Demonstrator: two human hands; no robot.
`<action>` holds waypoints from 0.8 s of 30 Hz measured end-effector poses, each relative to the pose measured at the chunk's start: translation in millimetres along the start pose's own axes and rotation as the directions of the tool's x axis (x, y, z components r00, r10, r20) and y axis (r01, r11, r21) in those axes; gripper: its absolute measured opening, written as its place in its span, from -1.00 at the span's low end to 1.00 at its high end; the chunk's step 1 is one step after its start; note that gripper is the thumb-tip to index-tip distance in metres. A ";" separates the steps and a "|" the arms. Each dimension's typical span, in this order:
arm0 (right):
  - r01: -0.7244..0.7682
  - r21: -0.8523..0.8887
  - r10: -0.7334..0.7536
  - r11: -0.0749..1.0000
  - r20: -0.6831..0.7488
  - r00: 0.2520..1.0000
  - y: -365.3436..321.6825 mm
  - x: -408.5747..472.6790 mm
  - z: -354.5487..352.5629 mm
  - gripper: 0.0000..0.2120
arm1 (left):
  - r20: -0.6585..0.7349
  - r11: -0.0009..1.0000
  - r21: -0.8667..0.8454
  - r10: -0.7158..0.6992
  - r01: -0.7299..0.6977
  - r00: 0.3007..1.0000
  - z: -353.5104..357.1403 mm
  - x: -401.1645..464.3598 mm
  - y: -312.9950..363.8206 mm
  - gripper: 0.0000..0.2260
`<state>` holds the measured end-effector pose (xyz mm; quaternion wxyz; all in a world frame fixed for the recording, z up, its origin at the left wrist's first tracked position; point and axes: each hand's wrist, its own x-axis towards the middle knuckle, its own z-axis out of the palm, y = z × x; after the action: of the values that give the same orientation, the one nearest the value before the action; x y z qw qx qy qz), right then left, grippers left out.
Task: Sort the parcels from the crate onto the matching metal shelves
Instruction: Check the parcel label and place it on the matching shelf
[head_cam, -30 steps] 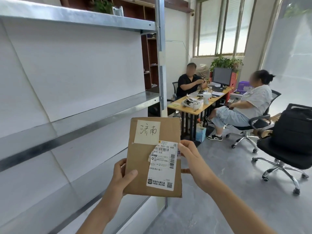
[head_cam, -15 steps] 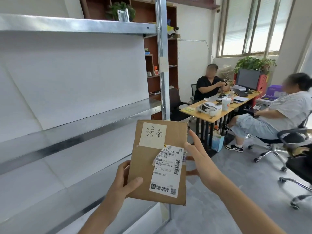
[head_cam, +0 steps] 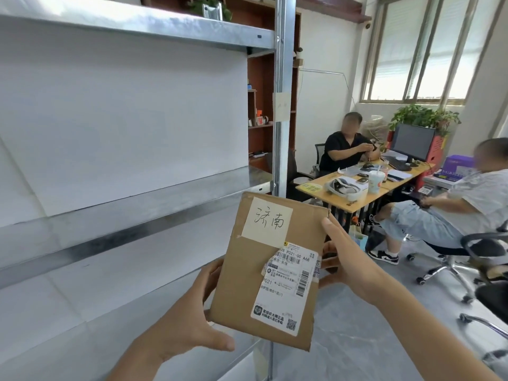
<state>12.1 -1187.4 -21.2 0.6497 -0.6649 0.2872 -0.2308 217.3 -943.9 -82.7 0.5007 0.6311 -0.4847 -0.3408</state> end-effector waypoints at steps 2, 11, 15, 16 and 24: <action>0.011 0.023 -0.011 1.000 -0.009 1.000 -4.7 14.2 -0.8 -0.70 | -0.036 0.999 0.041 0.002 -0.001 0.999 -9.4 12.3 3.9 0.12; 0.059 0.144 -0.047 0.988 -0.087 0.995 -40.3 69.5 -5.8 -0.60 | -0.146 0.984 0.110 0.152 -0.137 0.978 -69.8 67.5 43.3 -0.15; 0.094 0.202 -0.082 0.975 -0.067 0.994 -65.9 92.2 -4.0 -0.60 | -0.207 0.970 0.088 0.239 -0.225 0.949 -94.6 89.4 63.8 -0.32; 0.110 0.218 -0.097 0.970 -0.066 0.993 -72.2 98.1 -3.8 -0.63 | -0.225 0.967 0.085 0.255 -0.242 0.940 -101.4 95.0 68.1 -0.35; 0.160 0.191 -0.158 0.968 -0.025 0.987 -97.4 154.0 5.0 -0.67 | -0.467 0.954 0.170 0.298 -0.247 0.833 -128.9 138.8 91.8 -0.49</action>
<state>135.7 -1289.6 65.4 0.6890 -0.6187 0.2125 -0.3120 351.9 -1040.0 47.7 0.6168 0.6456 -0.4447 -0.0705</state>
